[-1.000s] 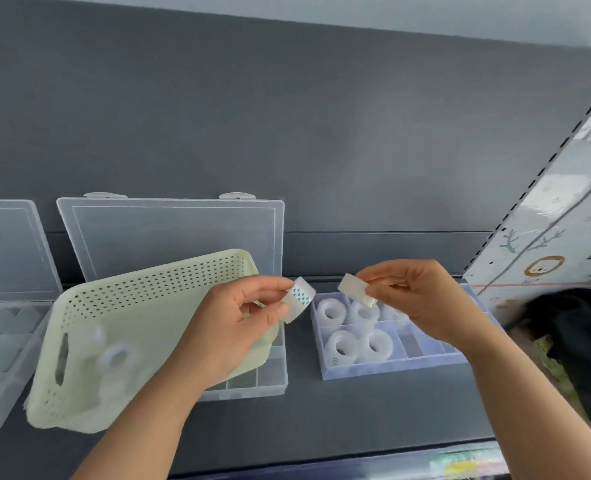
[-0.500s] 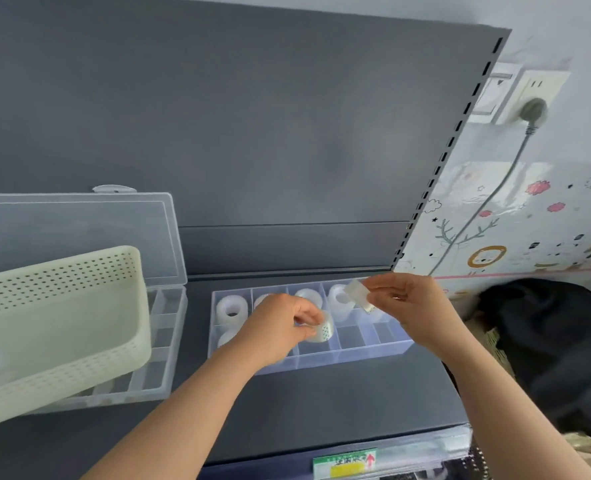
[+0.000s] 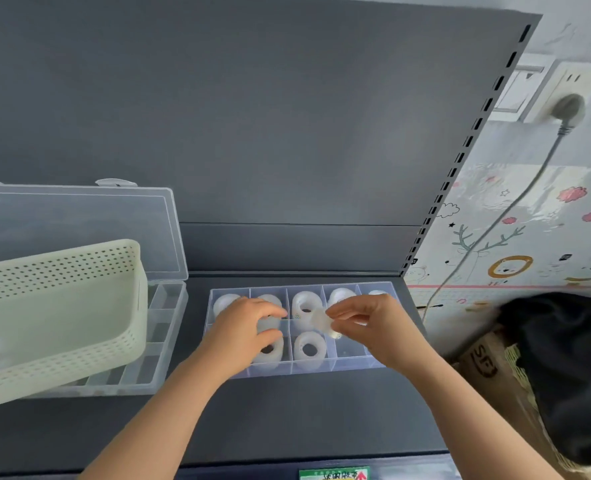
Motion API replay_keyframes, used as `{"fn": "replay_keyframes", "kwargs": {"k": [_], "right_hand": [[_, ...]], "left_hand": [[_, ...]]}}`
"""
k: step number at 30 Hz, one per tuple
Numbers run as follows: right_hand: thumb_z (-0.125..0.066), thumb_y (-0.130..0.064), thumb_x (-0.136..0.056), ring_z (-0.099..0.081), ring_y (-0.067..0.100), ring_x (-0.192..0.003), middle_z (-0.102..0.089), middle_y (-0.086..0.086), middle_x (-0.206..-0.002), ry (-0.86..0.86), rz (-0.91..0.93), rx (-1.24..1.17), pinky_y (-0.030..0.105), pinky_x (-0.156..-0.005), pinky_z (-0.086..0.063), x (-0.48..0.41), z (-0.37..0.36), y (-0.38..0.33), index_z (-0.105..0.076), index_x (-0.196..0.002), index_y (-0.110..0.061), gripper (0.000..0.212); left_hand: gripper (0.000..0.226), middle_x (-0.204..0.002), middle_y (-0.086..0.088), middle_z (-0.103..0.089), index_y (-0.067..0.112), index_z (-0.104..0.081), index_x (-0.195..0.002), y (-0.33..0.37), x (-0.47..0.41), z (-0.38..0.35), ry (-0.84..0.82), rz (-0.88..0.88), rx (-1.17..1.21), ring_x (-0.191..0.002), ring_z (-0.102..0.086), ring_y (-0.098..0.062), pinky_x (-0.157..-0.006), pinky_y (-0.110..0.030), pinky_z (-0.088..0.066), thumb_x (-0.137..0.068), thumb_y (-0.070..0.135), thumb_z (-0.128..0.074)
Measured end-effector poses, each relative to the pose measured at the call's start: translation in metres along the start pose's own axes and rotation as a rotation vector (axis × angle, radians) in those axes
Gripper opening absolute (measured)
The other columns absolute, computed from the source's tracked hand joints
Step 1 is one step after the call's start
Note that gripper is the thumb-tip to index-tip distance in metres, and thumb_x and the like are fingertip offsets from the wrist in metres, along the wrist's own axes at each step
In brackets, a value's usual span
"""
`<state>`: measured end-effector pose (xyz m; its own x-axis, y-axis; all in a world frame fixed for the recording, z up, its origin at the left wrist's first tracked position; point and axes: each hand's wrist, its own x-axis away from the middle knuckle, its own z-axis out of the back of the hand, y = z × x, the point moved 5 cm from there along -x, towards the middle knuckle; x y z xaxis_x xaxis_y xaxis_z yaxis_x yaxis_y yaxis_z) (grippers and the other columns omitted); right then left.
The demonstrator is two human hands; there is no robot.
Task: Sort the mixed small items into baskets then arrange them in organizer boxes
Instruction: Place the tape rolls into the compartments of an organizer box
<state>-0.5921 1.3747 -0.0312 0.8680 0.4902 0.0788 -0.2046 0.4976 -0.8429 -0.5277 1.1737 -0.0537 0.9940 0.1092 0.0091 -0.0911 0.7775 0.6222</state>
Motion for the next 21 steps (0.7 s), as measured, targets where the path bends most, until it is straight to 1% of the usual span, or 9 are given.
{"fn": "replay_keyframes", "kwargs": {"k": [2, 4, 6, 9, 11, 13, 17, 19, 21], "right_hand": [[-0.073, -0.012, -0.081, -0.066, -0.005, -0.087, -0.07, -0.021, -0.084, -0.073, 0.029, 0.058, 0.009, -0.081, -0.048, -0.003, -0.015, -0.001, -0.074, -0.088, -0.028, 0.017], [-0.073, -0.016, -0.082, -0.065, -0.002, -0.089, -0.07, -0.02, -0.087, -0.13, 0.068, 0.158, 0.01, -0.081, -0.049, -0.006, -0.027, -0.001, -0.075, -0.091, -0.026, 0.014], [-0.073, -0.021, -0.081, -0.064, 0.005, -0.088, -0.066, -0.024, -0.086, -0.167, 0.101, 0.275, 0.017, -0.08, -0.05, -0.009, -0.037, 0.002, -0.074, -0.093, -0.028, 0.014], [-0.072, -0.025, -0.082, -0.062, 0.005, -0.085, -0.063, -0.022, -0.09, -0.209, 0.153, 0.402, 0.018, -0.078, -0.05, -0.01, -0.046, 0.003, -0.074, -0.095, -0.027, 0.014], [-0.071, -0.026, -0.082, -0.061, 0.005, -0.087, -0.065, -0.019, -0.092, -0.227, 0.173, 0.419, 0.022, -0.081, -0.05, -0.01, -0.046, 0.005, -0.075, -0.092, -0.029, 0.011], [-0.07, -0.027, -0.083, -0.06, 0.005, -0.088, -0.065, -0.02, -0.09, -0.241, 0.183, 0.408, 0.027, -0.082, -0.05, -0.009, -0.045, 0.007, -0.075, -0.087, -0.03, 0.007], [-0.067, -0.028, -0.085, -0.063, 0.007, -0.084, -0.069, -0.014, -0.094, -0.136, 0.159, 0.333, 0.031, -0.077, -0.054, -0.009, -0.037, -0.006, -0.073, -0.084, -0.032, 0.007], [-0.066, -0.024, -0.087, -0.066, 0.011, -0.075, -0.069, -0.012, -0.092, -0.071, 0.19, 0.327, 0.031, -0.076, -0.052, -0.01, -0.037, -0.023, -0.074, -0.087, -0.027, 0.009], [-0.064, -0.023, -0.088, -0.067, 0.012, -0.072, -0.07, -0.014, -0.09, -0.038, 0.262, 0.312, 0.027, -0.072, -0.051, -0.011, -0.044, -0.048, -0.075, -0.089, -0.025, 0.01]], "left_hand": [[0.036, -0.124, 0.014, -0.058, 0.028, -0.063, -0.121, -0.012, 0.007, 0.004, 0.031, 0.016, -0.096, -0.114, -0.05, -0.007, -0.096, -0.024, -0.04, -0.085, 0.028, -0.068], [0.037, -0.125, 0.014, -0.056, 0.028, -0.062, -0.122, -0.019, 0.011, 0.005, 0.046, 0.014, -0.154, -0.12, -0.046, -0.008, -0.098, -0.024, -0.038, -0.085, 0.031, -0.067], [0.037, -0.124, 0.013, -0.057, 0.027, -0.063, -0.121, -0.02, 0.014, 0.005, 0.066, 0.005, -0.154, -0.12, -0.046, -0.008, -0.1, -0.025, -0.037, -0.085, 0.033, -0.068], [0.037, -0.124, 0.012, -0.057, 0.027, -0.063, -0.121, -0.021, 0.016, 0.004, 0.09, 0.005, -0.129, -0.118, -0.047, -0.007, -0.101, -0.026, -0.038, -0.085, 0.033, -0.068], [0.037, -0.126, 0.012, -0.057, 0.027, -0.062, -0.122, -0.022, 0.017, 0.004, 0.097, 0.011, -0.124, -0.119, -0.047, -0.007, -0.102, -0.026, -0.038, -0.085, 0.033, -0.067], [0.036, -0.125, 0.012, -0.057, 0.026, -0.063, -0.121, -0.023, 0.017, 0.004, 0.103, 0.009, -0.119, -0.118, -0.048, -0.007, -0.101, -0.025, -0.038, -0.086, 0.033, -0.067], [0.03, -0.119, 0.011, -0.059, 0.024, -0.065, -0.117, -0.019, 0.023, 0.016, 0.161, -0.011, -0.083, -0.111, -0.053, -0.009, -0.091, -0.017, -0.037, -0.088, 0.03, -0.065], [0.029, -0.119, 0.012, -0.06, 0.023, -0.065, -0.117, -0.016, 0.031, 0.032, 0.202, -0.02, -0.075, -0.111, -0.052, -0.009, -0.092, -0.017, -0.036, -0.089, 0.03, -0.063], [0.028, -0.117, 0.015, -0.06, 0.024, -0.066, -0.115, -0.015, 0.046, 0.056, 0.246, -0.022, -0.061, -0.107, -0.054, -0.005, -0.092, -0.018, -0.041, -0.089, 0.032, -0.062]]}}
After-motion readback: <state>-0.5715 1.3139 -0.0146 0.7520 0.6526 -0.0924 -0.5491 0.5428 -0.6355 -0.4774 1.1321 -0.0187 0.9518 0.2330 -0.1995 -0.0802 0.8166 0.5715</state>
